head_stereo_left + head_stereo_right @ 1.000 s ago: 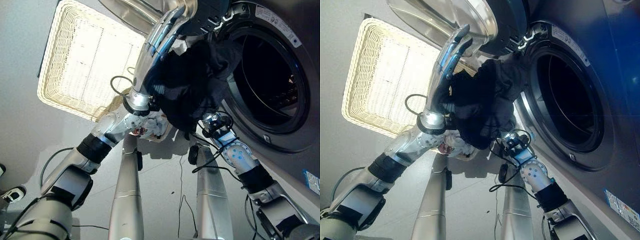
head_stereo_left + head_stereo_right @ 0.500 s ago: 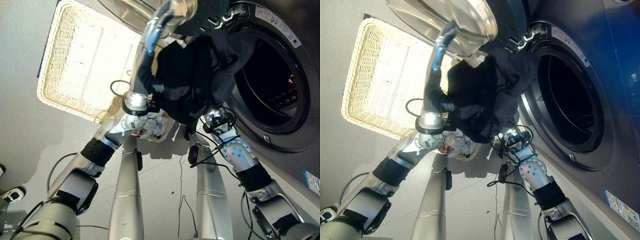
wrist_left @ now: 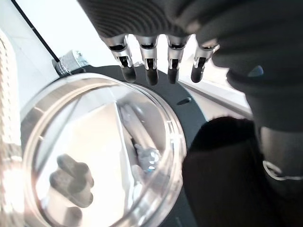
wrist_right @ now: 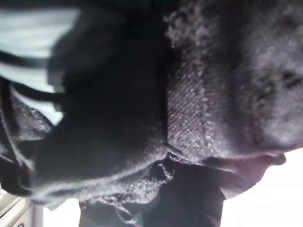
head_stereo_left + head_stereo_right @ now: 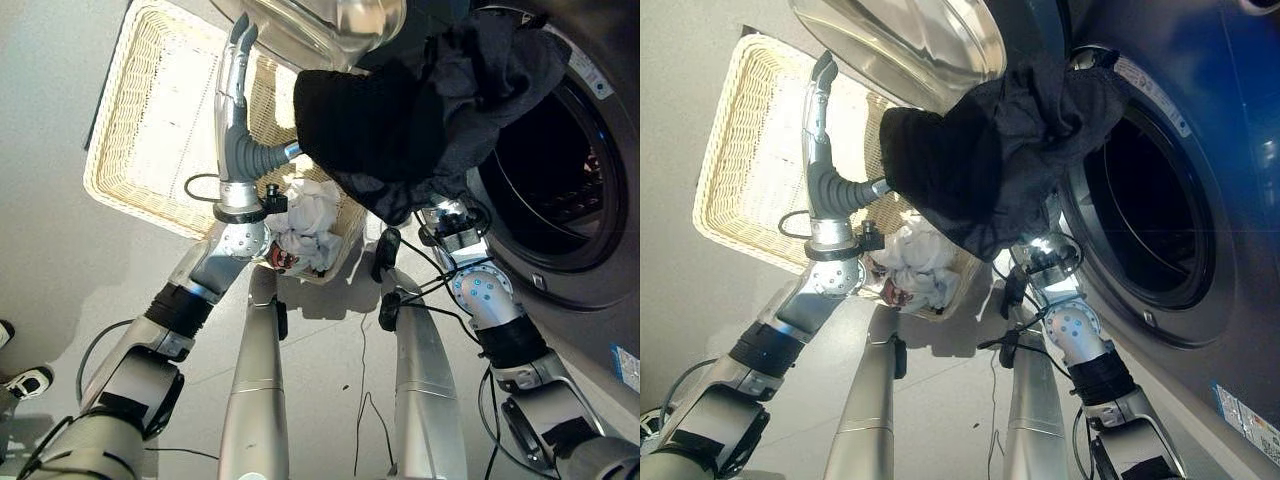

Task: Put the clothes into the washing machine.

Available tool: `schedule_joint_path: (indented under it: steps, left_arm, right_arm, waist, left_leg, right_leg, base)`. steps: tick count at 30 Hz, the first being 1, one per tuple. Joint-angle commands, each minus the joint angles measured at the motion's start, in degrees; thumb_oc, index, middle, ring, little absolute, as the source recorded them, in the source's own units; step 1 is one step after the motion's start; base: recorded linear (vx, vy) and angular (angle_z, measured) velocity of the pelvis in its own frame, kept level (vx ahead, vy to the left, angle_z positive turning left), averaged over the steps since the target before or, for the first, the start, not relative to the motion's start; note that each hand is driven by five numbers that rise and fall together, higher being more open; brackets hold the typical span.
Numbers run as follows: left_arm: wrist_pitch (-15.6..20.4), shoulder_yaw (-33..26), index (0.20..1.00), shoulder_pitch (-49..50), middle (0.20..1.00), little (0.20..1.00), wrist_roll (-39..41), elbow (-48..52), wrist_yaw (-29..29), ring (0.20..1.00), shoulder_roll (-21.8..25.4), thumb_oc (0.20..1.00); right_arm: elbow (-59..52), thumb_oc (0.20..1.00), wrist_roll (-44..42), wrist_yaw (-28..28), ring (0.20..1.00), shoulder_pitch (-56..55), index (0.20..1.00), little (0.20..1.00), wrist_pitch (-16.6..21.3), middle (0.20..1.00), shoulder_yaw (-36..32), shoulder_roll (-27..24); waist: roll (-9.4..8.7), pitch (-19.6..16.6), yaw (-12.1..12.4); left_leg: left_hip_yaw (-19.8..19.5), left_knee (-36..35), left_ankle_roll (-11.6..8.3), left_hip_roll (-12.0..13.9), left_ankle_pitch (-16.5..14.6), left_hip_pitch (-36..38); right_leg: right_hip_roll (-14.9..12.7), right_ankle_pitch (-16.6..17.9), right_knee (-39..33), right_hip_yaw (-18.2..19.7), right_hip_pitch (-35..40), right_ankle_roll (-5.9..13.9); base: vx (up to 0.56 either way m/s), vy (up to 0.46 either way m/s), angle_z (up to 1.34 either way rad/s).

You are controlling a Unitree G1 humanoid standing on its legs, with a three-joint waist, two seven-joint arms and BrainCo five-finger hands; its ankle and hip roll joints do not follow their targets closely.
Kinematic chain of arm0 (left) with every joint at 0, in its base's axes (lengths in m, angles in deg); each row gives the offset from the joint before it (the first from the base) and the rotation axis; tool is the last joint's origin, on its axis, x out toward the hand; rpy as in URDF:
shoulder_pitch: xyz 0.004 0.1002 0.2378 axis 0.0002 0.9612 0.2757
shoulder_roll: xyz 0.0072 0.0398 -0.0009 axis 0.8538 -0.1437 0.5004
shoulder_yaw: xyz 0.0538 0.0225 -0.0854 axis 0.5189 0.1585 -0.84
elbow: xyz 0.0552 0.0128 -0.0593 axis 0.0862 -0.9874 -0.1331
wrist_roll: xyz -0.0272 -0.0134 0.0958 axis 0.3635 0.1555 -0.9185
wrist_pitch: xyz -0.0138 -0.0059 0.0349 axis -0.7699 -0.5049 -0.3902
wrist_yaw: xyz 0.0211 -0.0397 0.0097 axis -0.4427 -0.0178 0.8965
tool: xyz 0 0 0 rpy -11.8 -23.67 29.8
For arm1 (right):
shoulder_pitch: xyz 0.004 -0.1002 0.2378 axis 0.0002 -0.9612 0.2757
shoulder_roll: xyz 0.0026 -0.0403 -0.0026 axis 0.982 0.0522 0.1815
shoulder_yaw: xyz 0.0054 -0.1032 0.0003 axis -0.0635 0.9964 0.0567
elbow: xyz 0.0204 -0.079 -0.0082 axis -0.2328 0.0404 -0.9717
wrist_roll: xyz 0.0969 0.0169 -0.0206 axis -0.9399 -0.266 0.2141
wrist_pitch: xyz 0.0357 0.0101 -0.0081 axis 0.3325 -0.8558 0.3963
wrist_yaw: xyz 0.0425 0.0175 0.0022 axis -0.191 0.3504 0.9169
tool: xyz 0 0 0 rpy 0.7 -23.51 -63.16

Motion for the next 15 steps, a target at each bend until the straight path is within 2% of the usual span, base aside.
schedule_joint_path:
  steps: [1,5,10,15]
  left_arm:
    - [-0.96,-3.78,1.0,-1.69,1.0,1.0,0.15,0.3,1.25,1.0,-0.13,1.0]
    - [-1.19,-3.99,1.0,-1.64,1.0,1.0,1.67,-1.27,3.46,1.0,-0.41,1.0]
    - [0.14,-4.47,1.0,-1.5,1.0,1.0,6.42,-5.87,5.96,1.0,-1.55,1.0]
    - [2.17,-4.78,1.0,-1.14,1.0,1.0,11.56,-10.09,7.89,1.0,-2.08,1.0]
  right_arm:
    - [-10.56,0.2,0.01,1.07,0.2,0.5,0.2,0.2,1.31,0.2,-3.68,-0.55]
    - [-9.71,0.2,-0.3,-0.46,0.2,0.59,0.2,0.2,0.54,0.2,-3.82,-0.22]
    - [-4.66,0.2,-2.49,-4.03,0.2,1.48,0.2,0.2,-0.33,0.2,-3.04,-0.25]
    - [1.96,0.2,-7.74,-4.76,0.2,2.03,0.2,0.2,-1.59,0.2,-2.92,-2.06]
  waist:
    - [2.57,0.04,-1.84]
    - [2.63,0.04,-1.85]
    - [2.94,0.04,-1.63]
    - [3.44,0.04,-1.54]
  left_leg:
    - [0.28,5.83,3.69,-1.52,-3.72,-1.29]
    - [0.34,5.67,3.58,-1.45,-3.63,-1.25]
    - [0.5,5.59,3.38,-1.45,-3.45,-1.06]
    - [0.76,5.16,3.11,-1.4,-3.24,-0.65]
  right_leg:
    - [2.53,9.91,-12.39,-3.01,5.57,1.87]
    - [2.54,9.92,-12.52,-2.98,5.62,1.89]
    - [2.51,9.94,-12.56,-3.12,5.7,1.88]
    - [2.51,9.89,-12.84,-3.0,6.05,1.84]
  base:
    - [0.0,0.0,0.0]
    - [0.0,0.0,0.0]
    - [0.0,0.0,0.0]
    - [0.0,0.007,0.0]
